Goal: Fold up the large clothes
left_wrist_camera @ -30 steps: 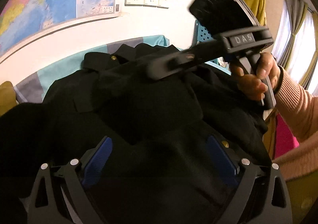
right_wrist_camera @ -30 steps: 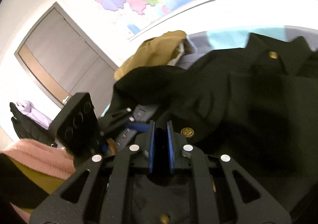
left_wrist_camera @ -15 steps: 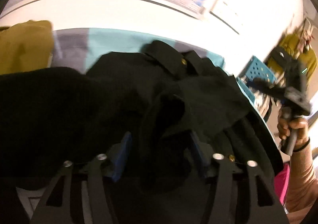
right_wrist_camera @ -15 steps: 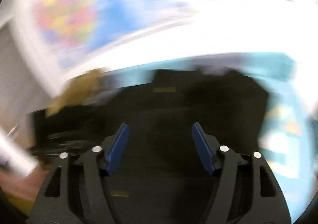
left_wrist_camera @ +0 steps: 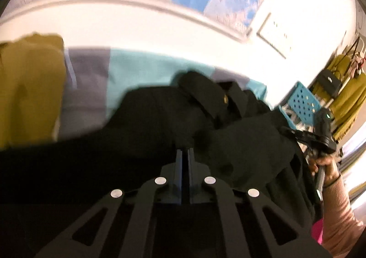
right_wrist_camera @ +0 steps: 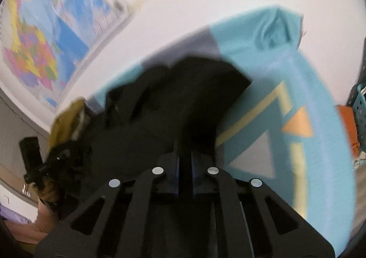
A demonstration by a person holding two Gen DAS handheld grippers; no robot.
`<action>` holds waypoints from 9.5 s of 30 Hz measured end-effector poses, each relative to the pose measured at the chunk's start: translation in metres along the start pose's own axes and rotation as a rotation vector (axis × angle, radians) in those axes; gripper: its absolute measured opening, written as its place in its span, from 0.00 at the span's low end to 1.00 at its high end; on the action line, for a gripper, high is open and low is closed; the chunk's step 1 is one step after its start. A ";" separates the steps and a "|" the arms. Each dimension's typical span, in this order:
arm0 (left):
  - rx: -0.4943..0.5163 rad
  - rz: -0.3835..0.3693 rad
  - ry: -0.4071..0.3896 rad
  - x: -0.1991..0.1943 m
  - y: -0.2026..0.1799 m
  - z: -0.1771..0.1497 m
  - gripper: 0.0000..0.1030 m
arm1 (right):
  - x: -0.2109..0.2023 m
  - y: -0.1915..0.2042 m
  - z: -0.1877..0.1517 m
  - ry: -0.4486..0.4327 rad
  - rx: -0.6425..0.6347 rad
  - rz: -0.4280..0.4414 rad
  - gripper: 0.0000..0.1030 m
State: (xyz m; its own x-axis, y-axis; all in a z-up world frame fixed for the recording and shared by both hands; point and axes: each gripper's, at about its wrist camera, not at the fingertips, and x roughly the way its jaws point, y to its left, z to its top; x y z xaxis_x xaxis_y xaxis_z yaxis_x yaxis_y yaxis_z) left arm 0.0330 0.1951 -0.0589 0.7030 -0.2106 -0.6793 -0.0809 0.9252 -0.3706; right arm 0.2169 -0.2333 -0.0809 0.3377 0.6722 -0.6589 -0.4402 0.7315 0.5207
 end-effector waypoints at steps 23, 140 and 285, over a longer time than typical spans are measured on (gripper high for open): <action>0.467 0.240 0.022 0.035 -0.061 -0.003 0.12 | -0.033 -0.019 -0.001 -0.084 0.015 -0.139 0.28; 0.250 -0.054 0.075 -0.032 0.003 -0.071 0.63 | 0.120 0.319 -0.070 0.294 -0.867 0.075 0.55; 0.183 0.000 0.213 -0.071 -0.044 -0.171 0.63 | -0.113 0.053 -0.201 0.044 -0.093 0.073 0.40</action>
State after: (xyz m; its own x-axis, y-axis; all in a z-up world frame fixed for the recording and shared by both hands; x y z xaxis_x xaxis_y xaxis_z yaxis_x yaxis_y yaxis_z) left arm -0.1344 0.1151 -0.1025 0.5374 -0.2544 -0.8041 0.0619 0.9627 -0.2633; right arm -0.0117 -0.2932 -0.0882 0.2655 0.7163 -0.6453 -0.5382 0.6654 0.5173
